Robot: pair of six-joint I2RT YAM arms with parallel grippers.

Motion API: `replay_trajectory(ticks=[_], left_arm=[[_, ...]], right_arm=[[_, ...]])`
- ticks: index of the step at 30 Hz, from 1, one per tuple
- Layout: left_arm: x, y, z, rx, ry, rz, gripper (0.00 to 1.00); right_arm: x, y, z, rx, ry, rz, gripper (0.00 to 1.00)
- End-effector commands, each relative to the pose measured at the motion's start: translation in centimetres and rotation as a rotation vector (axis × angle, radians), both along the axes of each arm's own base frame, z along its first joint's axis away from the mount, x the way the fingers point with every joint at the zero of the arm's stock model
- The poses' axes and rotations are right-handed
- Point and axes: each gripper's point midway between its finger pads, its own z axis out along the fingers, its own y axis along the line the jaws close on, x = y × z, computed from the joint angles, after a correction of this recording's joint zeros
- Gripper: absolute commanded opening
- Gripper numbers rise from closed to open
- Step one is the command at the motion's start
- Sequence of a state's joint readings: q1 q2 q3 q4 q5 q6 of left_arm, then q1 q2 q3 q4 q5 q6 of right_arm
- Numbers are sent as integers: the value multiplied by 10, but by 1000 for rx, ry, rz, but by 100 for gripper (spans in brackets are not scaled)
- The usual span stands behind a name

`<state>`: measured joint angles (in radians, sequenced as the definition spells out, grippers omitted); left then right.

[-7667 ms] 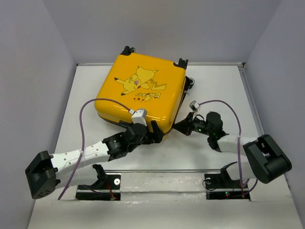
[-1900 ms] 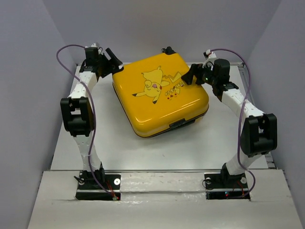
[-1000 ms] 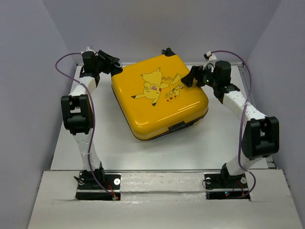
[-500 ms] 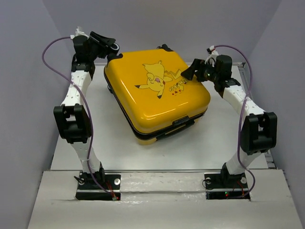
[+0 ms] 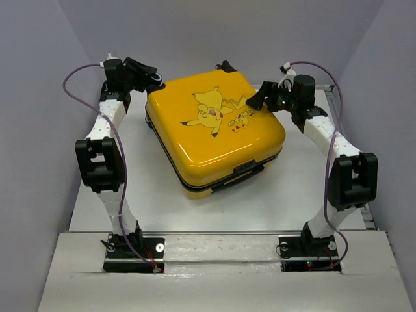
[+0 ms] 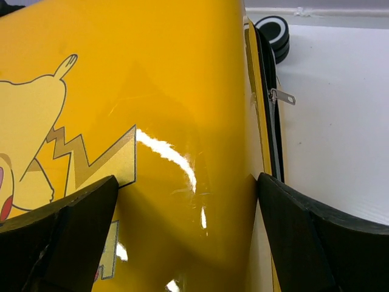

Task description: Pack the luggage

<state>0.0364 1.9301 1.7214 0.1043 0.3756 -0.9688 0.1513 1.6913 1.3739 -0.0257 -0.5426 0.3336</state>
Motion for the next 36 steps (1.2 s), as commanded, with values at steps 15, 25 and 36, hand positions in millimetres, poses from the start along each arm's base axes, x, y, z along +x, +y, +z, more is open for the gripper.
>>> replay_trajectory(ticks=[15,25,36], left_arm=[[-5,-14,-31,55,-1,-155,6],[6,-11,8,92,-87,-136,6],[22,-24,-13,78,-42,-178,40]], right_arm=[[-37,37,-30,-36,141,139,100],[-41,36,22,-20,26,141,100],[-46,27,24,-51,25,97,100]])
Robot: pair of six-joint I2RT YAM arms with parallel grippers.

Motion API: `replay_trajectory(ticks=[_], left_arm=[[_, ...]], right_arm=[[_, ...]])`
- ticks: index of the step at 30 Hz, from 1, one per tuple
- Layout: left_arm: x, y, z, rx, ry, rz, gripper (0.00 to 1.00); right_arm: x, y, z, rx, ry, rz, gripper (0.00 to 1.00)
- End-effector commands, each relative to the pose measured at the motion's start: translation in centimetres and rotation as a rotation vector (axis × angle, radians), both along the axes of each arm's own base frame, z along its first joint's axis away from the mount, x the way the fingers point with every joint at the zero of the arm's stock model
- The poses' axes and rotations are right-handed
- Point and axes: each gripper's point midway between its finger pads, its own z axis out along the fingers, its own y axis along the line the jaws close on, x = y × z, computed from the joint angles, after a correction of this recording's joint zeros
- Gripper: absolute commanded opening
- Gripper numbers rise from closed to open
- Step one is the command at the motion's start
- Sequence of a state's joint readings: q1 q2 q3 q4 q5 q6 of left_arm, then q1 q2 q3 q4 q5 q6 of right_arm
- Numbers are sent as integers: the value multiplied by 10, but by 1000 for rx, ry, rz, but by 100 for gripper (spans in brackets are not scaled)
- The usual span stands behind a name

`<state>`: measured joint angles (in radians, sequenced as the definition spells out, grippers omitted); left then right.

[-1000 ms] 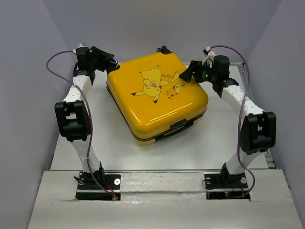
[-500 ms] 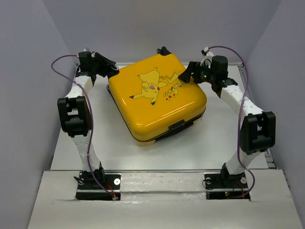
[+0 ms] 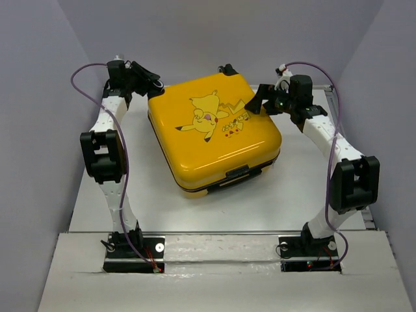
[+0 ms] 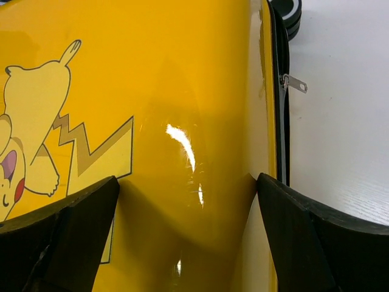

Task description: Pack the luggage

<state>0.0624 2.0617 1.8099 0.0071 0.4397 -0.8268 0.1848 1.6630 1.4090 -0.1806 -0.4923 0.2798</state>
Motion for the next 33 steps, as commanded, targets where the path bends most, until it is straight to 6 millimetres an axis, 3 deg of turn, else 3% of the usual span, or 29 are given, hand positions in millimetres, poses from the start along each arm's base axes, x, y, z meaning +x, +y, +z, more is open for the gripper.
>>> replay_trajectory(ticks=[1,2,5,9,10,12,14,15,17,18,19,20,21,22,23,24,25,27,28,29,30,32,33], left_arm=[[9,-33,39,-33,-120,-109,51],[10,-32,37,-29,-117,-108,68],[11,-30,39,-2,-127,-96,83],[6,-24,65,40,-185,-72,93],[2,-22,80,70,-218,-65,99],[-1,-10,98,122,-246,-8,99],[-12,-1,130,192,-310,32,99],[-22,9,155,224,-354,86,99],[-35,18,170,278,-383,131,99],[-42,25,177,297,-392,169,99],[-63,28,202,302,-434,192,99],[-72,28,178,294,-380,193,99],[-83,26,178,280,-384,195,99],[-110,18,203,258,-455,191,99],[-118,15,163,252,-383,179,99],[-132,1,157,244,-382,157,99],[-159,-13,140,246,-375,125,99],[-183,-19,115,270,-348,121,99],[-205,-19,119,266,-375,123,99],[-217,-21,76,277,-299,102,99],[-230,-27,64,278,-284,73,99],[-261,-30,19,298,-204,29,99],[-270,-33,10,294,-199,13,99]], right_arm=[[-32,19,35,19,-53,76,100],[-34,17,41,15,-69,67,100],[-45,11,65,10,-140,53,100],[-63,7,95,33,-217,54,100],[-70,6,103,37,-239,54,100],[-78,4,111,44,-262,52,100],[-86,1,115,48,-276,42,100],[-96,-3,116,58,-288,30,99],[-108,-8,110,67,-294,9,94],[-122,-13,99,78,-289,-14,79],[-128,-17,92,80,-285,-32,66],[-132,-24,85,75,-285,-69,40],[-139,-28,77,77,-277,-89,27],[-153,-33,62,86,-263,-107,18],[-159,-36,54,88,-258,-119,13],[-166,-38,47,96,-250,-132,9],[-178,-45,31,96,-242,-161,8],[-188,-53,16,100,-221,-207,7],[-193,-57,10,100,-213,-224,7],[-197,-66,1,93,-211,-277,7],[-200,-71,-10,88,-172,-304,7],[-204,-75,-33,81,-93,-341,10],[-203,-75,-40,74,-78,-344,13]])
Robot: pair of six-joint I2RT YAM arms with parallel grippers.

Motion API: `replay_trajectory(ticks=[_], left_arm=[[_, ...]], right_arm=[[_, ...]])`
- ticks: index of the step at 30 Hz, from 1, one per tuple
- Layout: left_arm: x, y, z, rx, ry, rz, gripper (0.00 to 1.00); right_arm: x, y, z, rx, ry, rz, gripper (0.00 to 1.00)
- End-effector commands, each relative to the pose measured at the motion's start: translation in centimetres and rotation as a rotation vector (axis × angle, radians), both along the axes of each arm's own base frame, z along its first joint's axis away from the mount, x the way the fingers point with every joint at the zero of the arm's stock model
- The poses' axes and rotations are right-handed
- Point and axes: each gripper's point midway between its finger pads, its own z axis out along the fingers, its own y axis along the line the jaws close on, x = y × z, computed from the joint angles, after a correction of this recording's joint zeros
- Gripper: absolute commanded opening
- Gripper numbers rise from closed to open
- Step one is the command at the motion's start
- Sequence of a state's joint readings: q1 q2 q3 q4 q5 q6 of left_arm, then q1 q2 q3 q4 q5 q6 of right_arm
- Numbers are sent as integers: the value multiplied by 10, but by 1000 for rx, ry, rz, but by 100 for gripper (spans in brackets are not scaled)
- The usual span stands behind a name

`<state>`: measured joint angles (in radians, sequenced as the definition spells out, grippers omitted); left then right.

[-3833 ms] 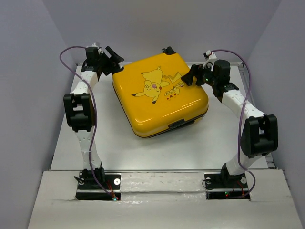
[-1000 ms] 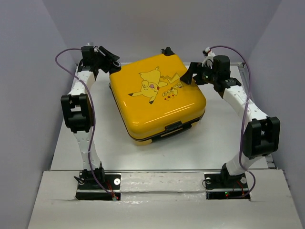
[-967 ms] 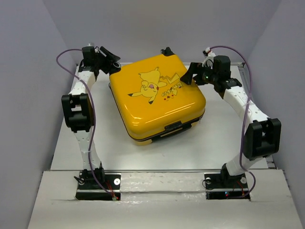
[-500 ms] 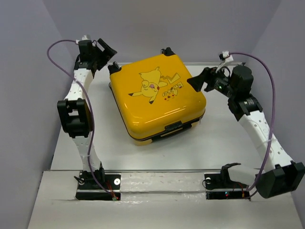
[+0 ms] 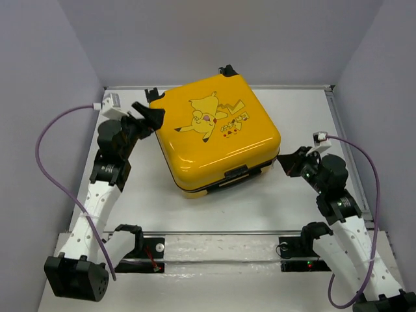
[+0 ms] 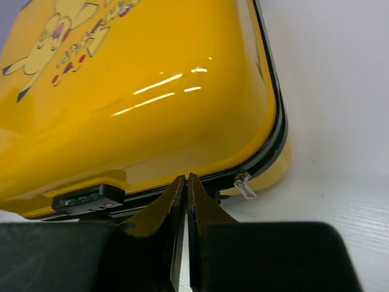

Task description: Pack the luggage

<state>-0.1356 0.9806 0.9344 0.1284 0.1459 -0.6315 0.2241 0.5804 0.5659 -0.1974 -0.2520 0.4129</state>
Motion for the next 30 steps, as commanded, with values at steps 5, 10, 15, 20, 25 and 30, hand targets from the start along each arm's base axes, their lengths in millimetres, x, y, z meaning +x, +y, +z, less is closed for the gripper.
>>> replay_trajectory(ticks=[5,10,15,20,25,30], left_arm=[[-71,5,-147,54,286,-18,98],[-92,4,-175,-40,335,-4,96],[-103,1,-195,-83,355,-9,95],[-104,1,-192,-84,339,-4,94],[-106,-9,-207,-88,382,-42,94],[-99,-15,-208,-114,372,-59,94]], right_arm=[[-2,-17,-58,32,187,-150,34],[-1,-17,-75,9,216,-145,36],[6,-10,-90,-35,223,-90,42],[19,-6,-96,-44,198,-74,42],[37,-3,-89,-59,151,-69,42],[48,1,-86,-67,117,-45,39]])
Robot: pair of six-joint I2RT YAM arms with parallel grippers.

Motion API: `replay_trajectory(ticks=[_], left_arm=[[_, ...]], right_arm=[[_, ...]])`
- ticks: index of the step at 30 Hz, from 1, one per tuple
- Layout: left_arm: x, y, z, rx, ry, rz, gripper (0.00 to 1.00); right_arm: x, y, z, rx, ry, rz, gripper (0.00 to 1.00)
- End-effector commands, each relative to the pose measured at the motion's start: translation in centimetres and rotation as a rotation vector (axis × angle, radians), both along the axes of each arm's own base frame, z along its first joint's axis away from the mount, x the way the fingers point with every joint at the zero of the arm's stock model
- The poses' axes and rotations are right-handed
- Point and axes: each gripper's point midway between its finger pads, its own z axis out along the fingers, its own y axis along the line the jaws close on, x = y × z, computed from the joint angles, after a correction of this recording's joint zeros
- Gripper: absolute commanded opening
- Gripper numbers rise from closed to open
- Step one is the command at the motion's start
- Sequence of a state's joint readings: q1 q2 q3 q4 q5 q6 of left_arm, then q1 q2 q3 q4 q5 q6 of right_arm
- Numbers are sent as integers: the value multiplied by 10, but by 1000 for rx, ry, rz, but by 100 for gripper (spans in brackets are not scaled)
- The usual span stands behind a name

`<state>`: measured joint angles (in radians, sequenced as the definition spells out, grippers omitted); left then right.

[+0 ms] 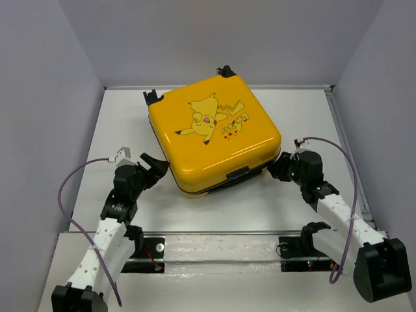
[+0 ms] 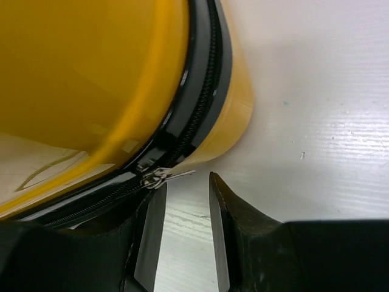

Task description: Pack the luggage

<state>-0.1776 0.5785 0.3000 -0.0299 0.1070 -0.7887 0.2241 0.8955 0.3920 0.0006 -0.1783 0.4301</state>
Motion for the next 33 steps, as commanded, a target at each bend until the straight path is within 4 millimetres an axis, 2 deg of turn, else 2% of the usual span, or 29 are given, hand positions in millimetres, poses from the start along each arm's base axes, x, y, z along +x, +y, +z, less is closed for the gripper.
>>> replay_trajectory(ticks=[1,5,7,9,11,15,16,18,21,24,25,26,30,33], left_arm=[[7,-20,15,-51,-59,-82,94],[21,-23,36,-48,-106,-89,94],[25,-26,38,-50,-98,-97,94],[30,-27,35,-31,-80,-107,94],[32,-27,38,-28,-84,-110,94],[34,-28,48,-32,-112,-110,94],[35,-28,51,-34,-118,-112,94],[34,-28,50,-28,-116,-114,94],[28,-26,40,-15,-93,-114,93],[19,-24,35,-14,-92,-118,93],[18,-25,37,-18,-101,-120,93],[15,-26,32,-20,-89,-127,93],[8,-24,22,6,-64,-133,93],[4,-23,29,19,-76,-142,93]], right_arm=[[26,8,39,2,-182,40,39],[34,7,46,-23,-250,46,38],[38,6,48,-24,-265,31,35],[42,3,49,-22,-274,6,27],[44,-1,50,-26,-273,-23,26],[48,-14,54,-64,-296,-88,39],[50,-15,57,-71,-311,-91,39],[55,-19,59,-80,-334,-115,39],[65,-25,57,-94,-339,-161,29],[63,-25,49,-88,-317,-160,30],[63,-25,51,-86,-322,-161,32],[61,-29,48,-90,-327,-180,34],[65,-30,56,-83,-352,-199,36],[67,-31,57,-35,-319,-242,27]])
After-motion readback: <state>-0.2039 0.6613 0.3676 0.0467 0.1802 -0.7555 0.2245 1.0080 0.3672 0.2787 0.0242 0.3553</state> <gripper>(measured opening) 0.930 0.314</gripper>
